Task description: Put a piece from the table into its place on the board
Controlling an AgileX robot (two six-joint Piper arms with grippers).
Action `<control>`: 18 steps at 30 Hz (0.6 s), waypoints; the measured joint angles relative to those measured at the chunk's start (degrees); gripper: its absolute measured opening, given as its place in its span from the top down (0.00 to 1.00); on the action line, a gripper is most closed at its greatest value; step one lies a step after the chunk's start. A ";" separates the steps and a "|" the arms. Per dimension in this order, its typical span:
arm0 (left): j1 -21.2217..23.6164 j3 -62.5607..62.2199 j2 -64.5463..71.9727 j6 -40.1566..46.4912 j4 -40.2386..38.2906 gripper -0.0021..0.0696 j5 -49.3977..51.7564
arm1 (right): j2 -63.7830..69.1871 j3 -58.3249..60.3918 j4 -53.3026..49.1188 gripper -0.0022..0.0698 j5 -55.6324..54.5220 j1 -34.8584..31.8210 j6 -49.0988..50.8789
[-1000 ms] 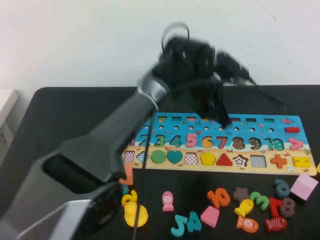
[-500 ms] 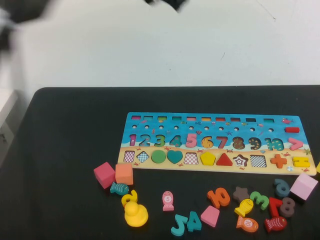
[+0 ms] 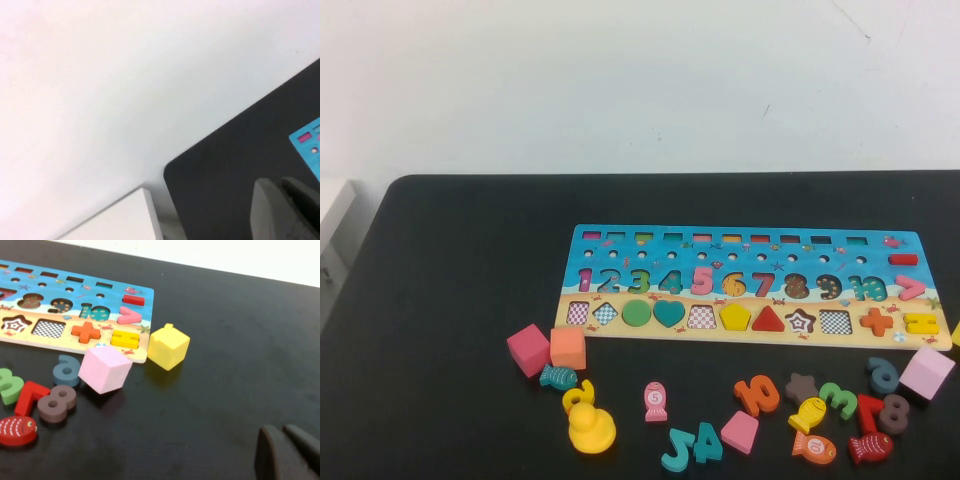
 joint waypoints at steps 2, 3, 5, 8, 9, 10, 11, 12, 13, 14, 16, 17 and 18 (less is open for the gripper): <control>0.00 3.76 -4.34 -1.51 -0.33 0.97 0.00 | 0.00 0.00 0.00 0.94 0.00 0.00 0.00; 0.00 5.99 -6.47 -2.05 -0.69 0.97 0.00 | 0.00 0.00 0.00 0.94 0.00 0.00 0.00; 0.00 10.68 -9.99 -3.05 -1.96 0.97 -0.39 | 0.00 0.00 0.00 0.94 0.00 0.00 0.00; 0.00 19.41 -14.97 -4.67 -4.62 0.97 -2.60 | 0.00 0.00 0.00 0.94 0.00 0.00 0.00; 0.00 22.81 -16.60 -5.19 -5.45 0.97 -3.51 | 0.00 0.00 0.00 0.94 0.00 0.00 0.00; 0.00 26.26 -18.21 -5.72 -6.04 0.97 -4.34 | 0.00 0.00 0.00 0.94 0.00 0.00 0.00; 0.00 29.77 -19.79 -6.31 -6.38 0.97 -4.98 | 0.00 0.00 0.00 0.94 0.00 0.00 0.00; 0.00 33.29 -21.31 -7.20 -6.84 0.97 -5.92 | 0.00 0.00 0.00 0.94 0.00 0.00 0.00; 0.00 36.79 -22.78 -8.17 -7.28 0.97 -6.80 | 0.00 0.00 0.00 0.94 0.00 0.00 0.00; 0.00 39.57 -23.96 -8.67 -7.73 0.97 -7.38 | 0.00 0.00 0.00 0.94 0.00 0.00 0.00; 0.00 46.47 -26.78 -10.46 -8.90 0.97 -9.13 | 0.00 0.00 0.00 0.94 0.00 0.00 0.00; 0.00 49.16 -27.84 -10.73 -9.52 0.97 -9.79 | 0.00 0.00 0.00 0.94 0.00 0.00 0.00; 0.00 52.41 -29.08 -11.01 -10.22 0.97 -10.32 | 0.00 0.00 0.00 0.94 0.00 0.00 0.00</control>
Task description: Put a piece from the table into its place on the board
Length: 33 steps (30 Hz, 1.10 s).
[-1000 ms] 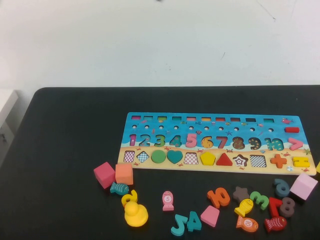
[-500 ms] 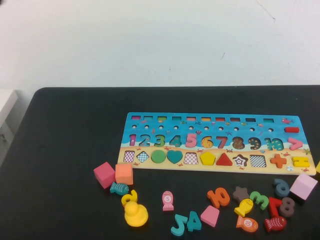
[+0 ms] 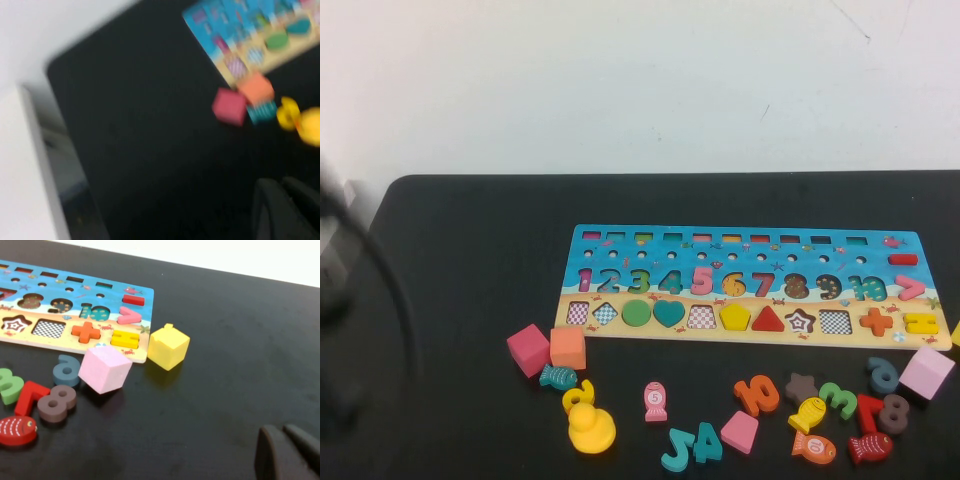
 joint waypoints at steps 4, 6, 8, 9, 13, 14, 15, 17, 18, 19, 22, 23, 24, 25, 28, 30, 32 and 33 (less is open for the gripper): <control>0.00 10.52 -2.76 -0.12 -0.99 0.97 0.42 | 0.00 0.00 0.00 0.94 0.00 0.00 0.00; 0.00 14.56 -3.12 -0.12 -0.48 0.97 1.90 | 0.00 0.00 0.00 0.94 0.00 0.00 0.00; 0.00 17.23 -3.12 -0.12 -0.19 0.97 3.27 | 0.00 0.00 0.00 0.94 0.00 0.00 0.00; 0.00 18.46 -3.12 -0.02 -0.06 0.97 3.98 | 0.00 0.00 0.00 0.94 0.00 0.00 0.00; 0.90 21.90 -5.94 0.07 -0.57 0.97 5.53 | 0.00 0.00 0.00 0.94 0.00 0.00 0.00; 1.46 22.40 -7.34 0.07 -0.57 0.97 5.65 | 0.00 0.00 0.00 0.94 0.00 0.00 0.00; 2.32 22.68 -8.99 0.07 -0.72 0.97 5.78 | 0.00 0.00 0.00 0.94 0.00 0.00 0.00; 4.21 22.86 -12.68 0.07 -0.72 0.97 5.88 | 0.00 0.00 0.00 0.94 0.00 0.00 0.00; 5.48 22.86 -15.07 0.07 -0.80 0.97 5.88 | 0.00 0.00 0.00 0.94 0.00 0.00 0.00; 6.93 22.86 -17.66 0.07 -0.80 0.97 5.29 | 0.00 0.00 0.00 0.94 0.00 0.00 0.00; 12.28 23.34 -25.45 -2.61 -0.95 0.97 -0.20 | 0.00 0.00 0.00 0.94 0.00 0.00 -0.10; 13.90 23.84 -28.27 -3.67 -1.08 0.97 -2.53 | 0.00 0.00 0.00 0.94 0.00 0.00 -0.10; 15.91 24.60 -31.02 -4.56 -1.08 0.97 -5.18 | 0.00 0.00 0.00 0.94 0.00 0.00 -0.10; 17.91 25.59 -33.60 -5.67 -1.38 0.97 -9.13 | 0.00 0.00 0.00 0.94 0.00 0.00 -0.10; 23.24 29.52 -40.08 -6.71 -2.99 0.97 -17.41 | 0.00 0.00 0.00 0.94 0.00 0.00 -0.10; 28.18 34.96 -44.52 -6.85 -5.48 0.97 -23.62 | 0.00 0.00 0.00 0.94 0.00 0.00 -0.10; 31.41 38.84 -46.37 -6.85 -8.03 0.97 -26.12 | 0.00 0.00 0.00 0.94 0.00 0.00 -0.10; 32.81 41.44 -46.95 -6.85 -9.33 0.97 -27.29 | 0.00 0.00 0.00 0.94 0.00 0.00 -0.10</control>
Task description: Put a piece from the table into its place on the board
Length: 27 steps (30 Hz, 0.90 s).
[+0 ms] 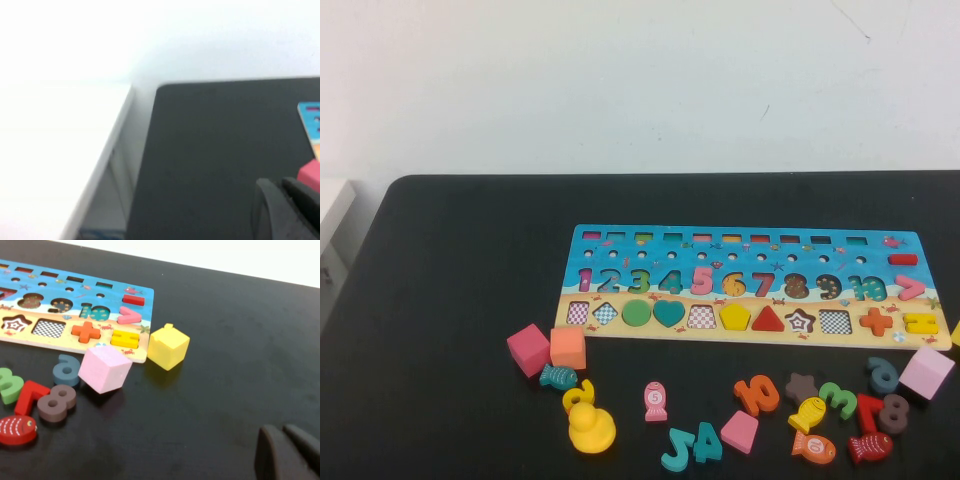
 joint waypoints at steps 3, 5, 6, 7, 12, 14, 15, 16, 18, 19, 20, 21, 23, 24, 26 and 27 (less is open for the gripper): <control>2.97 5.78 -0.32 -0.09 -3.16 0.97 -3.46 | 0.00 0.00 0.00 0.94 0.00 0.00 0.00; 3.93 9.10 -0.32 -0.09 -4.55 0.97 -5.95 | 0.00 0.00 0.00 0.94 0.00 0.00 0.00; 4.19 10.73 -0.32 -0.09 -5.09 0.97 -7.45 | 0.00 0.00 0.00 0.94 0.00 0.00 0.00; 4.32 12.18 -0.32 -0.09 -5.44 0.97 -8.94 | 0.00 0.00 0.00 0.94 0.00 0.00 0.00; 4.32 17.29 -0.32 -0.09 -6.86 0.97 -13.82 | 0.00 0.00 0.00 0.94 0.00 0.00 0.00; 4.32 18.68 -0.32 -0.09 -7.48 0.97 -14.44 | 0.00 0.00 0.00 0.94 0.00 0.00 0.00; 4.32 19.35 -0.32 -0.09 -8.00 0.97 -14.65 | 0.00 0.00 0.00 0.94 0.00 0.00 0.00; 4.32 19.95 -0.32 -0.09 -8.65 0.97 -15.06 | 0.00 0.00 0.00 0.94 0.00 0.00 0.00; 4.32 21.62 -0.32 -0.09 -9.62 0.97 -15.91 | 0.00 0.00 0.00 0.94 0.00 0.00 0.00; 4.32 22.40 -0.60 -0.09 -9.75 0.97 -15.91 | 0.00 0.00 0.00 0.94 0.00 0.00 0.00; 4.32 23.14 -1.19 -0.09 -9.84 0.97 -15.92 | 0.00 0.00 0.00 0.94 0.00 0.00 0.10; 4.32 23.40 -1.83 -0.09 -9.97 0.97 -16.34 | 0.00 0.00 0.00 0.94 0.00 0.00 0.10; 4.32 23.61 -3.24 -0.09 -9.97 0.97 -17.24 | 0.00 0.00 0.00 0.94 0.00 0.00 0.10; 4.32 23.61 -3.97 -0.09 -9.97 0.97 -17.52 | 0.00 0.00 0.00 0.94 0.00 0.00 0.10; 4.32 23.61 -4.75 0.04 -9.97 0.97 -17.18 | 0.00 0.00 0.00 0.94 0.00 0.00 0.10; 4.32 23.61 -4.86 0.44 -9.97 0.97 -17.04 | 0.00 0.00 0.00 0.94 0.00 0.00 0.10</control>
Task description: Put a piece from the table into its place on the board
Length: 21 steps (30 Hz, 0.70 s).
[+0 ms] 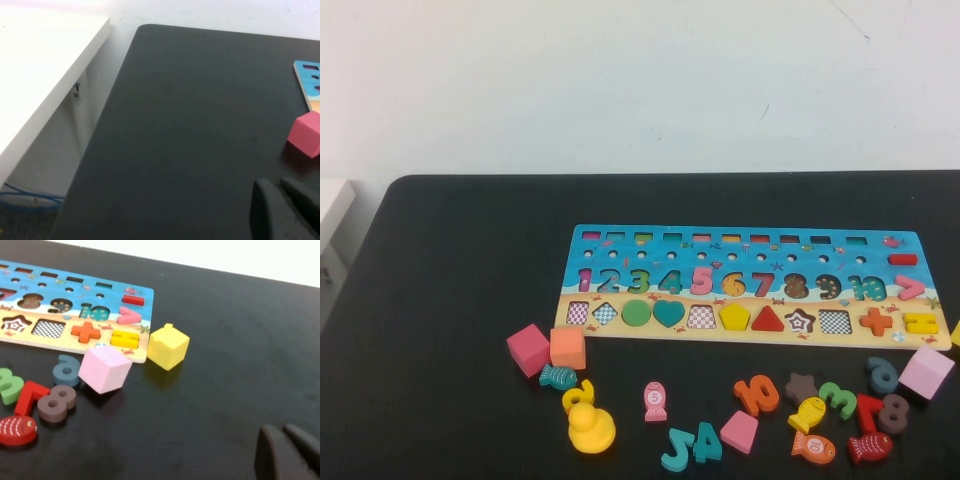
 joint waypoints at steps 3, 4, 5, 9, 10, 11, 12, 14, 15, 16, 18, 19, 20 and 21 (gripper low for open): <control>0.00 0.00 -0.03 2.20 0.00 0.97 0.00 | 0.00 0.00 0.00 0.94 0.00 0.00 0.00; 0.00 0.00 -0.03 2.92 0.00 0.97 0.00 | 0.00 0.00 0.00 0.94 0.00 0.00 0.00; 0.00 0.00 -0.03 3.36 0.00 0.97 0.00 | 0.00 0.00 0.00 0.94 0.00 0.00 0.00; 0.00 0.00 -0.03 5.11 0.00 0.97 0.00 | 0.00 0.00 0.00 0.94 0.00 0.00 0.00; 0.00 0.00 -0.03 5.56 0.00 0.97 0.00 | 0.00 0.00 0.00 0.94 0.00 0.00 0.00; 0.00 0.00 -0.03 5.83 0.00 0.97 0.00 | 0.00 0.00 0.00 0.94 0.00 0.00 0.00; 0.00 0.00 -0.03 6.25 0.00 0.97 0.00 | 0.00 0.00 0.00 0.94 0.00 0.00 0.00; 0.00 0.00 -0.03 6.71 0.00 0.97 0.00 | 0.00 0.00 0.00 0.94 0.00 0.00 0.00; 0.00 0.00 -0.03 6.81 0.00 0.97 0.00 | 0.00 0.00 0.00 0.94 0.00 0.00 0.00; 0.00 0.00 -0.03 6.90 0.00 0.97 0.00 | 0.00 0.00 0.00 0.94 0.00 0.00 0.00; 0.00 0.00 -0.03 6.90 0.00 0.97 0.00 | 0.00 0.00 0.00 0.94 0.00 0.00 0.00; -0.46 0.00 -0.03 6.90 0.00 0.97 0.00 | 0.00 0.00 0.00 0.94 0.00 0.00 0.00; -1.18 0.00 -0.03 7.02 0.00 0.97 0.10 | 0.00 0.00 0.00 0.94 0.00 0.00 0.00; -2.17 0.00 -0.03 7.21 0.00 0.97 0.09 | 0.00 0.00 0.00 0.94 0.00 0.00 0.00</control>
